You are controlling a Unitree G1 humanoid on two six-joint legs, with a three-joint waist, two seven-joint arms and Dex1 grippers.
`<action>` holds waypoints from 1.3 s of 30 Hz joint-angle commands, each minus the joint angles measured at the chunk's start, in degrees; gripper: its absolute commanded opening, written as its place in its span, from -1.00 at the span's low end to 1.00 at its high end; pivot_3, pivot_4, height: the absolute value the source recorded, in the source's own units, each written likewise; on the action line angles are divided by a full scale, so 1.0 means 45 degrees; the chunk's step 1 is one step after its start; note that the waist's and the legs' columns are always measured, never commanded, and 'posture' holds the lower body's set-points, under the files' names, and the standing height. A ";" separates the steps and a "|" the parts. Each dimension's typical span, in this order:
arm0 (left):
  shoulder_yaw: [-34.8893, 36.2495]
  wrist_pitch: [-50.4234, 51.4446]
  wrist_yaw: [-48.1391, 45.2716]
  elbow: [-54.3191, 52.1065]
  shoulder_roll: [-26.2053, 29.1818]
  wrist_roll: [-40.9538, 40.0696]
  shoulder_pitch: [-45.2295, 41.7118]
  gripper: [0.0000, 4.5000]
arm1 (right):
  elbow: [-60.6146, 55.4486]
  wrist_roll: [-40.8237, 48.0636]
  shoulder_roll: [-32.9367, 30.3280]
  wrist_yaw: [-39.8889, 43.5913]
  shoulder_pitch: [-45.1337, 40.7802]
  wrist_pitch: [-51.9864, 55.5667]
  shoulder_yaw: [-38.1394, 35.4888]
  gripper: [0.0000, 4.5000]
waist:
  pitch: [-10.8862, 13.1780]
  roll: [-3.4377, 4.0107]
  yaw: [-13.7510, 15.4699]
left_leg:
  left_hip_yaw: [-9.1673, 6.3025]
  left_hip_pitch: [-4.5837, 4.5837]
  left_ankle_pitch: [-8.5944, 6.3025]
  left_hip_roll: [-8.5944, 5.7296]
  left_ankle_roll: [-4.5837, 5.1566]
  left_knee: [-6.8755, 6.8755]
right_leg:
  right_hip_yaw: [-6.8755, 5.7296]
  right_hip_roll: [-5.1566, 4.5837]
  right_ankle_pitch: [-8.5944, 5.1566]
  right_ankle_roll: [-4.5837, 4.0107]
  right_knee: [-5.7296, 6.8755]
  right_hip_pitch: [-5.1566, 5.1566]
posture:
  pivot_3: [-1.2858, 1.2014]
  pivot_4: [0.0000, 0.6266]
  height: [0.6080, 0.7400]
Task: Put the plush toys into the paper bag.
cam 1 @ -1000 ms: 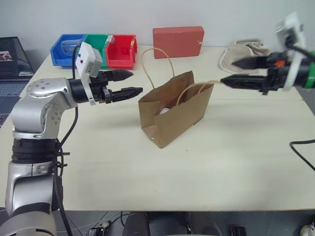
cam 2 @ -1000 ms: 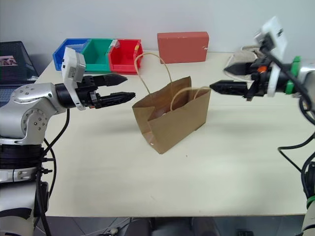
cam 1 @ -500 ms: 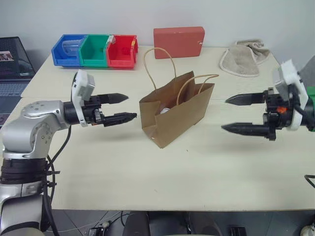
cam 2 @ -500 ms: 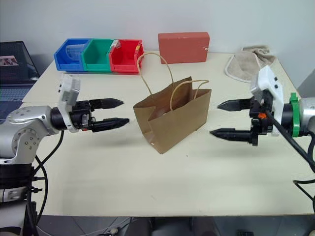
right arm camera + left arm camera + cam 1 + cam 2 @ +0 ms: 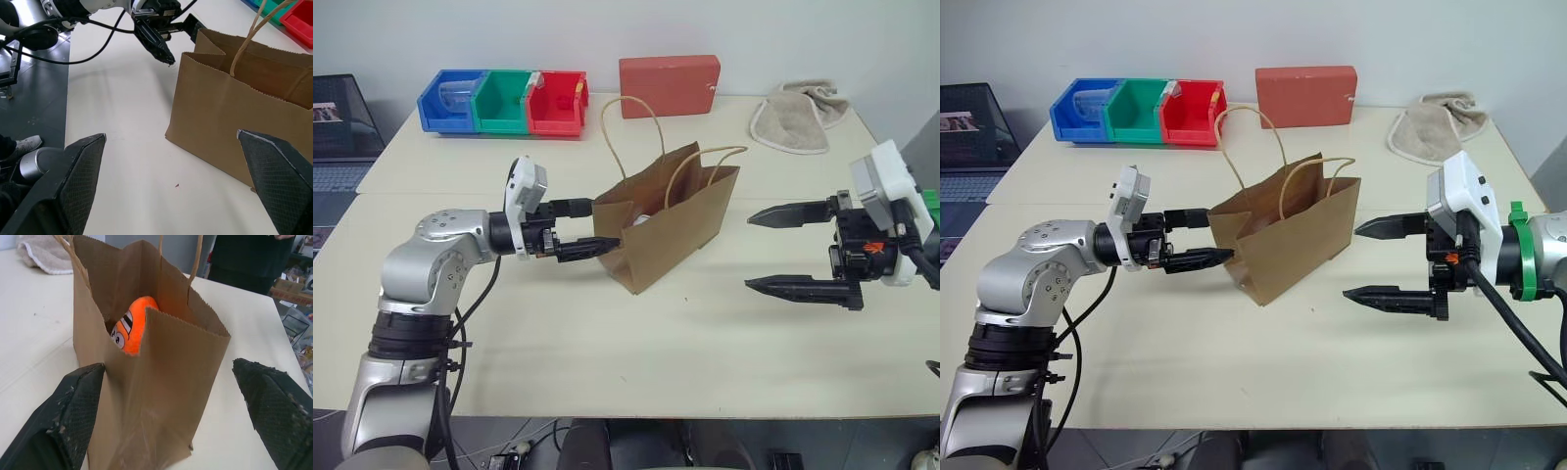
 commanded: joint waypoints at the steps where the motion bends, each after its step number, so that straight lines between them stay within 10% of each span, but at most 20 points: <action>1: 0.0239 0.0188 0.0065 -0.0960 0.0103 -0.0343 0.0160 1.00 | -0.0196 0.0290 -0.0325 -0.0085 0.0098 -0.0245 -0.0418 1.00 | 0.0000 0.0000 -0.0006 | -0.0001 0.0000 0.0000 0.0000 0.0000 -0.0001 | 0.0000 0.0000 0.0000 0.0000 0.0000 -0.0001 | 0.03 -0.52 1.00; 20: -0.0622 -0.0920 0.4648 -0.2801 -0.2809 0.1217 0.1905 1.00 | -0.0332 -0.0706 0.0216 -0.1208 0.0088 -0.1518 0.0748 1.00 | -0.0004 -0.0002 0.0140 | -0.0001 0.0016 0.0000 -0.0005 -0.0001 0.0014 | 0.0009 -0.0002 0.0004 0.0006 -0.0010 0.0028 | 0.03 -0.52 1.00; 35: -0.0748 -0.3254 0.4000 -0.1412 -0.3132 0.1760 0.1969 -0.99 | -0.0801 -0.1177 0.0794 -0.1963 0.0652 -0.2681 0.0662 1.00 | -0.0005 -0.0002 0.0179 | -0.0002 0.0015 0.0000 -0.0006 0.0000 0.0012 | 0.0006 -0.0002 0.0004 0.0005 -0.0010 0.0028 | 0.03 -0.52 1.00; 39: -0.0653 -0.3510 0.3585 -0.0597 -0.3025 0.1814 0.1561 -0.99 | -0.0864 -0.1450 0.0644 -0.2026 0.1057 -0.2917 0.0474 1.00 | -0.0005 -0.0002 0.0211 | -0.0003 0.0016 0.0000 -0.0007 0.0000 0.0012 | 0.0007 -0.0003 0.0004 0.0005 -0.0010 0.0029 | 0.03 -0.52 1.00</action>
